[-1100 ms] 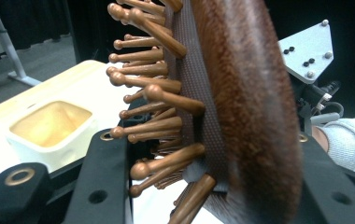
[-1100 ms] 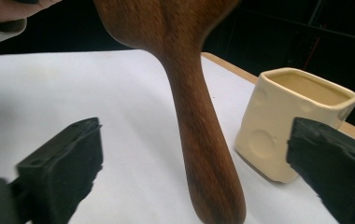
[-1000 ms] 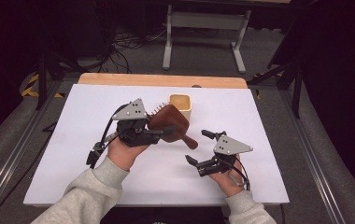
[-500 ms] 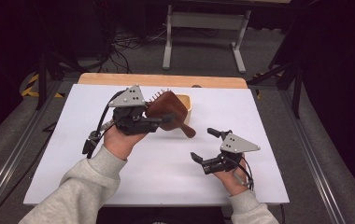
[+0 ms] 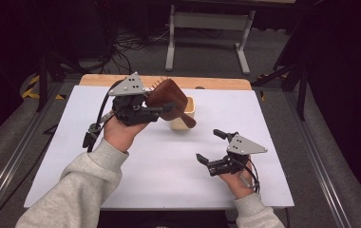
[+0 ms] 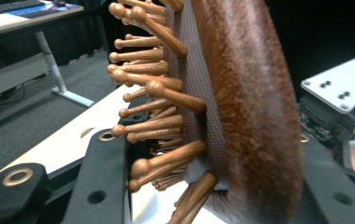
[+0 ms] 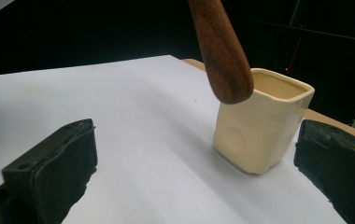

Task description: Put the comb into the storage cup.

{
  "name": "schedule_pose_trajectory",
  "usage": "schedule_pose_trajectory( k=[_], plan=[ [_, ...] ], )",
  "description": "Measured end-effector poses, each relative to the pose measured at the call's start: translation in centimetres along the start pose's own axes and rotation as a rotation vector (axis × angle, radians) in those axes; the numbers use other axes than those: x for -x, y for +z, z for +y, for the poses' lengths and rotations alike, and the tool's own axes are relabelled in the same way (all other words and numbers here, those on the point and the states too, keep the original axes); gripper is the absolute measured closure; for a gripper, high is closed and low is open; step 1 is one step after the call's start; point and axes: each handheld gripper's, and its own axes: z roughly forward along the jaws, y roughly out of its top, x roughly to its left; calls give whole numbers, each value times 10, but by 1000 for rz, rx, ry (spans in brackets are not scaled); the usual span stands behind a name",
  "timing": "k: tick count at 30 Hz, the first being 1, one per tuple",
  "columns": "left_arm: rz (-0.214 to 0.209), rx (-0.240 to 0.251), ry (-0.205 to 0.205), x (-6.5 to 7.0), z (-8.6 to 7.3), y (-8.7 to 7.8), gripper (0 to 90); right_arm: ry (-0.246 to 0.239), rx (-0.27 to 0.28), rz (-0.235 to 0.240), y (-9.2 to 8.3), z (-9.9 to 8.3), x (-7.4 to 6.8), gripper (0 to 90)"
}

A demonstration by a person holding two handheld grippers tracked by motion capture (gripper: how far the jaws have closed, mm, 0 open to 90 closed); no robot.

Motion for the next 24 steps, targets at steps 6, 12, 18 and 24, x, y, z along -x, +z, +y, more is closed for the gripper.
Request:
schedule_pose_trajectory(
  k=[6, 12, 18, 24],
  plan=[
    [32, 12, -8, -7, 3, 2, 561, 0, -1, -3, -1, 0, 0, 2],
    [61, 16, -19, -14, 6, 5, 560, 2, 1, -1, -1, 0, 1, 1],
    [83, 15, -28, -20, 7, 11, 559, 1, 2, -3, -2, 0, 1, 2],
    [106, 13, -34, -26, 9, 18, 558, 2, 5, 2, -2, 0, 1, 2]
  ],
)
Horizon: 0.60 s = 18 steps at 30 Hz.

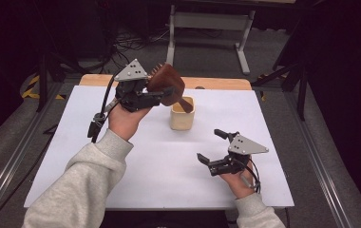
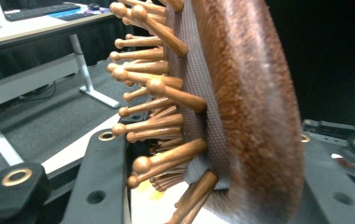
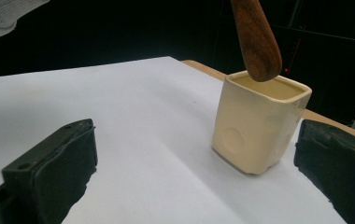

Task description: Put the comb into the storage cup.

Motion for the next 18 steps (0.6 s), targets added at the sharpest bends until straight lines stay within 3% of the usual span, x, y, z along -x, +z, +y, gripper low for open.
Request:
schedule_pose_trajectory(
  k=[18],
  plan=[
    [90, -21, -43, -22, -8, 22, 547, 2, 0, 2, 0, 0, 1, 2]
  ],
)
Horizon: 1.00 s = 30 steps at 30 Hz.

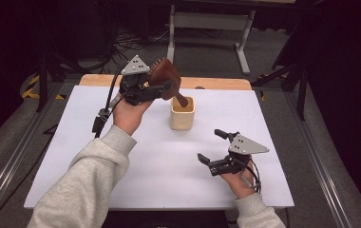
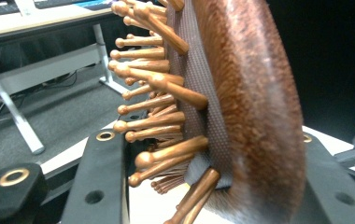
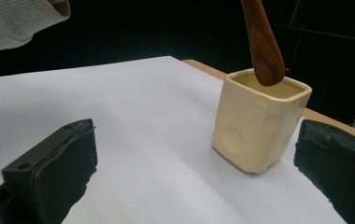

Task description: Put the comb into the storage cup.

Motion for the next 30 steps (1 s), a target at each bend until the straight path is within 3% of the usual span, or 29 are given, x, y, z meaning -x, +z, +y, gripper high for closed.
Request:
schedule_pose_trajectory(
  k=[5, 19, 30],
  plan=[
    [20, -3, -8, -4, -2, 5, 545, 2, -3, 0, 0, 0, 0, 2],
    [27, -29, -32, -9, -16, 21, 537, 6, -9, 1, 0, -1, 0, 2],
    [18, -52, -88, -16, -30, 38, 536, 10, -16, 3, 0, -2, 2, 2]
  ],
)
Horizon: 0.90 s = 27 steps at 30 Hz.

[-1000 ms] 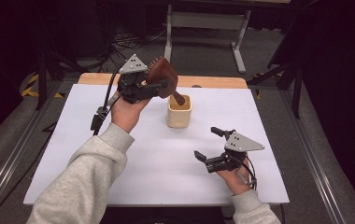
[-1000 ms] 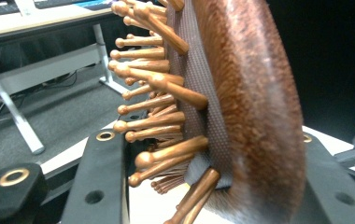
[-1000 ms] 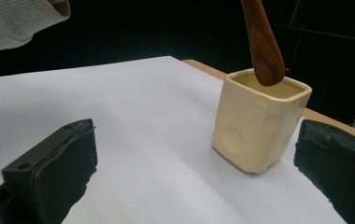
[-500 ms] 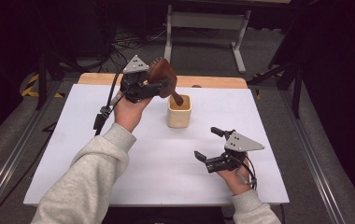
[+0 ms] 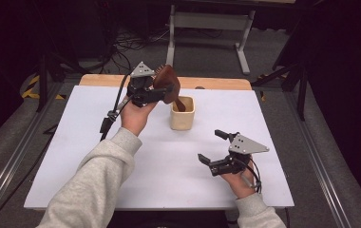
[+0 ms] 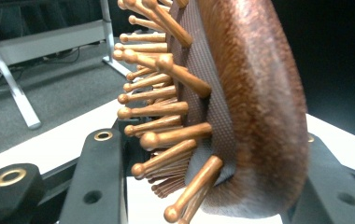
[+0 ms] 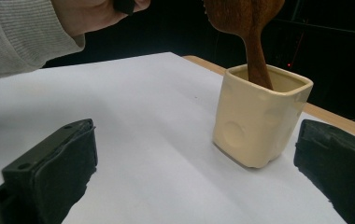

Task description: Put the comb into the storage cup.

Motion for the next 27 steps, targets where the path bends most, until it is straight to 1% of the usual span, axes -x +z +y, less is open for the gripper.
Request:
schedule_pose_trajectory(
  k=[3, 11, 12, 15, 22, 24, 27],
  plan=[
    [-3, -10, -5, 0, -3, 5, 536, 3, 4, 2, 0, 0, 0, 2],
    [-7, -28, -17, 1, -7, 12, 533, 1, 3, 3, -1, 0, 0, 2],
    [-1, -27, -12, 1, -7, 12, 532, 1, 1, 1, -1, 0, 0, 2],
    [-8, -37, -20, 1, -8, 15, 531, 0, 3, 4, -1, 0, 0, 2],
    [1, -55, -22, 3, -11, 20, 524, 0, 0, 4, -1, 0, 0, 2],
    [9, -62, -13, 4, -12, 21, 523, 1, 1, 6, -1, 0, 0, 2],
    [1, -73, -19, 4, -14, 23, 521, 3, 0, 4, -1, 0, 1, 2]
  ],
)
